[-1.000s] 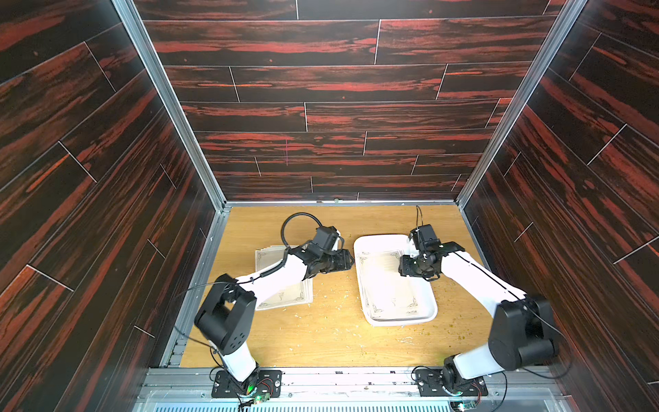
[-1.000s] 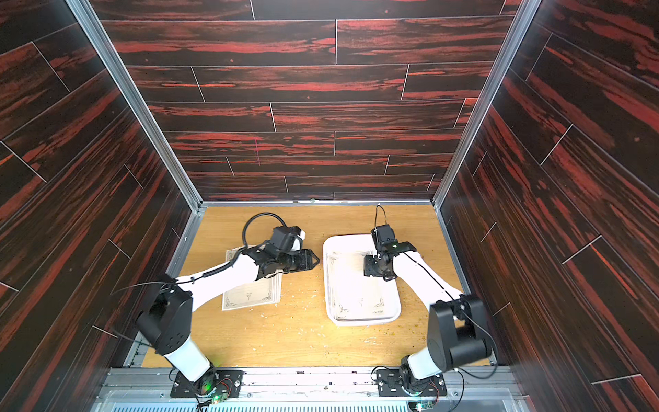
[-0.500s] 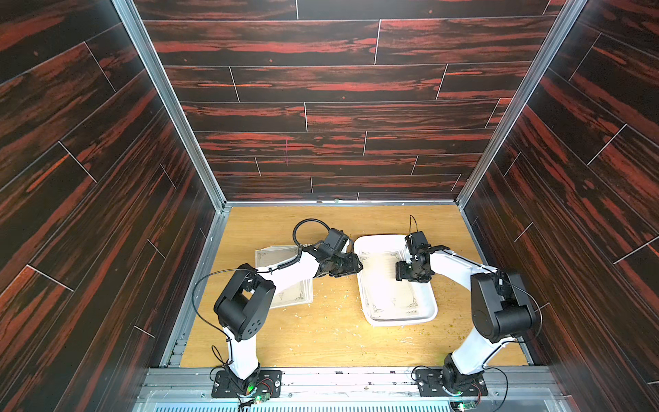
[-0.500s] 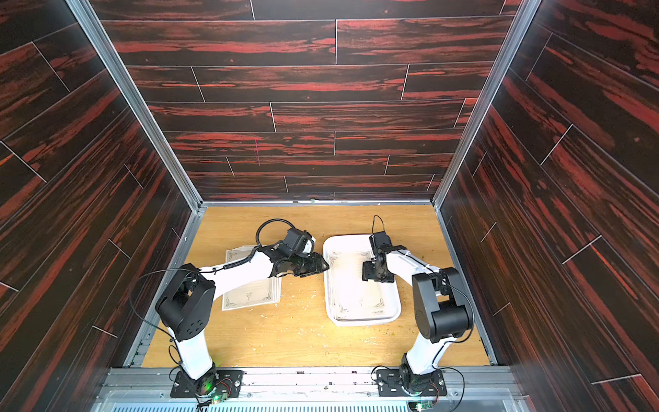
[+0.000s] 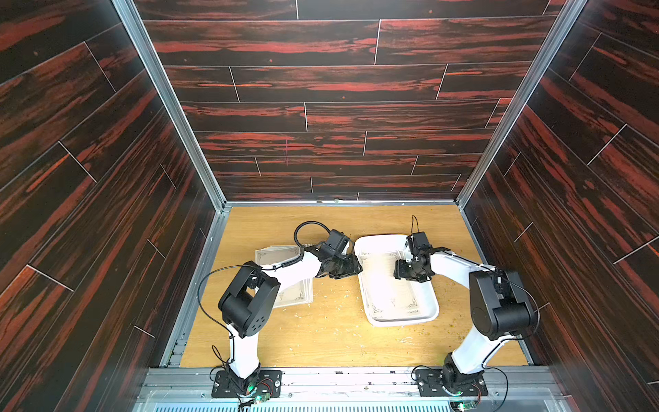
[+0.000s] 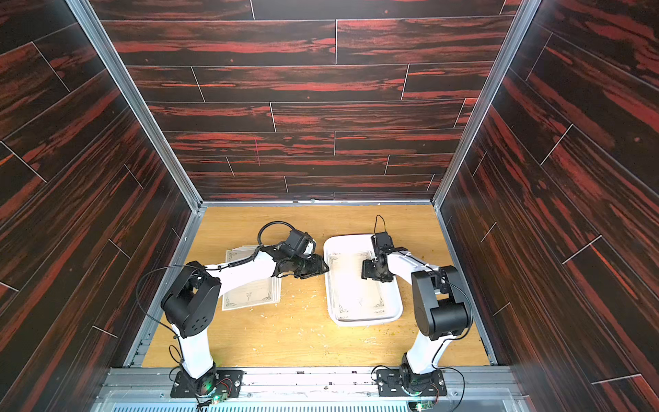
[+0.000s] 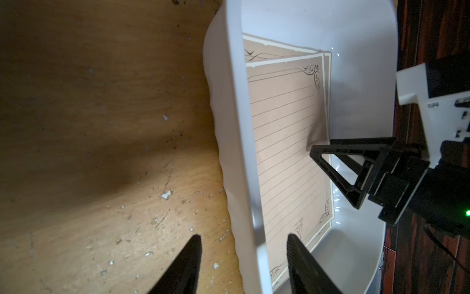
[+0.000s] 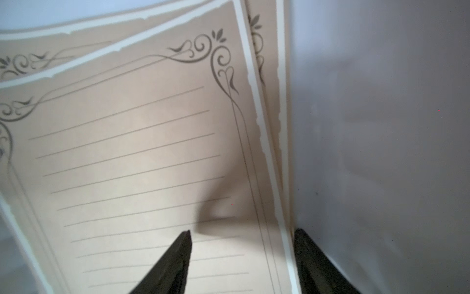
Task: Take out the stationery paper from the storage box
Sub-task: Pick up the stationery paper from the storage box.
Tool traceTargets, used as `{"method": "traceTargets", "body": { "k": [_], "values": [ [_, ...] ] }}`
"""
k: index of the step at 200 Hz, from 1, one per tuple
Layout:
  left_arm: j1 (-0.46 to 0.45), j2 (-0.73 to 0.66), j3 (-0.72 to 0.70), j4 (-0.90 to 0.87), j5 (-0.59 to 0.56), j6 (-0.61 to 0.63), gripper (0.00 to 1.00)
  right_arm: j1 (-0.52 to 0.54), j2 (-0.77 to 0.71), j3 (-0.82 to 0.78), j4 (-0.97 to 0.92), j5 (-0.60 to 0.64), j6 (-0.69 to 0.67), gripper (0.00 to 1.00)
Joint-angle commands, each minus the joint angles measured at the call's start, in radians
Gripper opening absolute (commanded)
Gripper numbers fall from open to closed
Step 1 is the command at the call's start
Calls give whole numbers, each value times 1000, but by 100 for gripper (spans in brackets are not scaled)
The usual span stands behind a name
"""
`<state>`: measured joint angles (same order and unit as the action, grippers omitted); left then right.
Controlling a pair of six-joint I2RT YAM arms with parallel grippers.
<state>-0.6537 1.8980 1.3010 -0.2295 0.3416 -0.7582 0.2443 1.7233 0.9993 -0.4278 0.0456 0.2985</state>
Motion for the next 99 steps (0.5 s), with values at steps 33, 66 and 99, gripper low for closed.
{"method": "traceTargets", "body": {
  "k": [33, 66, 99],
  "values": [
    [-1, 9, 41, -28, 10, 3, 56, -3, -134, -11, -60, -109, 32, 59],
    [-1, 12, 43, -32, 12, 2, 56, -3, -148, -22, -61, -160, 34, 58],
    [-1, 9, 41, -34, 13, 2, 56, -2, -125, -32, -84, -145, 34, 60]
  ]
}}
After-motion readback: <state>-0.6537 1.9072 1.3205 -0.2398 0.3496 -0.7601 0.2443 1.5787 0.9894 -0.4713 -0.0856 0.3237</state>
